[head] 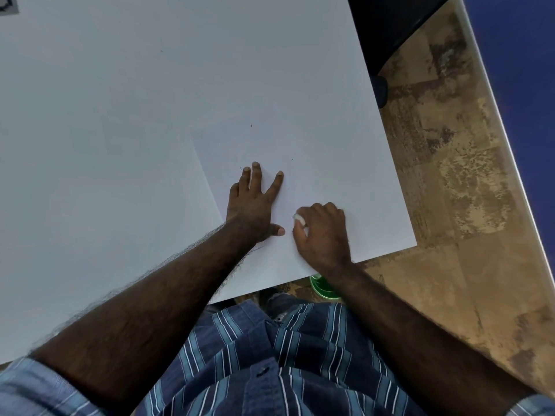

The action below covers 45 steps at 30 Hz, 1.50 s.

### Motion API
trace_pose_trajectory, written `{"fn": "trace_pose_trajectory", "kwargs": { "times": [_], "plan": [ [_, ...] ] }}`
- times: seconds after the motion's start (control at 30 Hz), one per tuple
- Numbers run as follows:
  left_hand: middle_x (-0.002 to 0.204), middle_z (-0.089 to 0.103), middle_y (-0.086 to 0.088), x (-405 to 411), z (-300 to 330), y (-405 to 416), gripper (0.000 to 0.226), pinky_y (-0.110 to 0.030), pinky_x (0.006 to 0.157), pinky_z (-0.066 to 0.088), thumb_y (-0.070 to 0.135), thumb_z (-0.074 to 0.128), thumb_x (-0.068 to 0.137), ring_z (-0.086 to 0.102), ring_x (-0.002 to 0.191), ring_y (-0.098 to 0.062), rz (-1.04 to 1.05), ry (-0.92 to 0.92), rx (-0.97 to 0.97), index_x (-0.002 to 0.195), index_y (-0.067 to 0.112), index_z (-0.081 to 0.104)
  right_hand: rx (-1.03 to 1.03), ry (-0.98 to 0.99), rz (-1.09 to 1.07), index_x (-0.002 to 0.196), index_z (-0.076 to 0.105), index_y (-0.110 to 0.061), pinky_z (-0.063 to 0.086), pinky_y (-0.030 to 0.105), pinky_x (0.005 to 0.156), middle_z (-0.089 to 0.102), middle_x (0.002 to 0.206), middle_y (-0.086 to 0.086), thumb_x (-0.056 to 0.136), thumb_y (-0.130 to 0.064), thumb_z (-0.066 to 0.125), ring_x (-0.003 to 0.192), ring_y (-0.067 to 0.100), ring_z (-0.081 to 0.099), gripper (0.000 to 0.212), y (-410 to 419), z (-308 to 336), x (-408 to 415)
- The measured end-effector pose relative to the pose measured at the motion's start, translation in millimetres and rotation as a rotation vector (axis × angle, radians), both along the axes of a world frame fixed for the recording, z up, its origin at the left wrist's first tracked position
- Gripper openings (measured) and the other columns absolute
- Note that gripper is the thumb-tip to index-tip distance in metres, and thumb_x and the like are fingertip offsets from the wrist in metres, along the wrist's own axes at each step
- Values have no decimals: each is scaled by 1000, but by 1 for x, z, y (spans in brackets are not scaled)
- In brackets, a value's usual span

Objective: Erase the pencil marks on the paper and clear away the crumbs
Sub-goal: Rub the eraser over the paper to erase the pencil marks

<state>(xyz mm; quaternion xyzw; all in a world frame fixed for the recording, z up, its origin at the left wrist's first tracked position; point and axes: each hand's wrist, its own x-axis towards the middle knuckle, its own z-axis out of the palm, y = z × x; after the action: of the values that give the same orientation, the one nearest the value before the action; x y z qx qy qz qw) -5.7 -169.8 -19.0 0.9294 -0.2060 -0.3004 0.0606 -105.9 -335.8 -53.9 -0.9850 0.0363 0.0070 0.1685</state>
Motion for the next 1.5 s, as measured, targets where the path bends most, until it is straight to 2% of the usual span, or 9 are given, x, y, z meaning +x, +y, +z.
{"fn": "trace_pose_trajectory", "kwargs": {
  "times": [0.1,0.27,0.43,0.6,0.77,0.93,1.07,1.27,1.5],
  "plan": [
    [168,-25,-21,0,-1,1,134,-52,126,8,73,78,73,-14,157,-42,2,-10,-4,164,33,-13,-20,-12,182,109,74,-16,46,43,82,71,98,2,98,-28,63,92,24,58,19,0,2,-7],
    [168,-25,-20,0,-1,1,134,-51,126,8,70,79,73,-13,157,-40,3,-16,4,163,35,-14,-25,-94,-87,102,74,-14,43,41,78,71,92,3,98,-25,63,90,25,58,16,-21,4,16],
    [168,-23,-20,-1,-2,3,134,-51,126,10,76,76,72,-12,158,-40,0,-28,-2,163,35,-14,-20,-30,224,107,74,-17,45,45,80,70,96,2,100,-28,59,91,26,58,20,2,6,7],
    [168,-24,-19,0,-2,2,134,-51,127,8,73,77,73,-13,158,-40,-3,-17,7,163,35,-15,-3,-67,-84,105,75,-15,46,43,78,72,94,3,100,-27,62,90,26,60,18,-11,2,18],
    [169,-21,-21,-1,-2,2,133,-51,126,11,77,74,72,-9,158,-42,-12,-40,3,164,34,-12,21,0,142,109,75,-16,46,42,81,74,99,3,100,-28,63,92,24,60,20,11,3,7],
    [168,-24,-20,0,-3,2,134,-51,126,8,74,77,73,-13,157,-41,-6,-19,4,163,35,-15,-2,-35,-86,106,74,-17,47,43,80,72,95,1,99,-29,62,92,24,60,18,-7,2,24],
    [169,-20,-22,-1,-3,3,132,-51,126,12,77,74,73,-8,158,-42,-15,-48,-2,164,34,-11,45,-13,196,109,74,-16,47,44,82,72,98,2,100,-27,63,92,25,59,18,10,-1,10],
    [168,-23,-20,-1,-5,3,134,-51,126,8,72,78,72,-13,158,-40,0,-28,-8,163,35,-14,31,-51,-91,101,74,-18,46,45,78,71,91,1,97,-24,62,89,27,58,14,-10,4,35],
    [169,-21,-21,-1,-4,3,133,-50,126,11,76,75,73,-10,158,-41,-3,-41,4,163,35,-13,27,-23,93,106,75,-21,43,43,79,71,94,-1,99,-27,62,91,26,58,16,-2,3,28]
  ]
}}
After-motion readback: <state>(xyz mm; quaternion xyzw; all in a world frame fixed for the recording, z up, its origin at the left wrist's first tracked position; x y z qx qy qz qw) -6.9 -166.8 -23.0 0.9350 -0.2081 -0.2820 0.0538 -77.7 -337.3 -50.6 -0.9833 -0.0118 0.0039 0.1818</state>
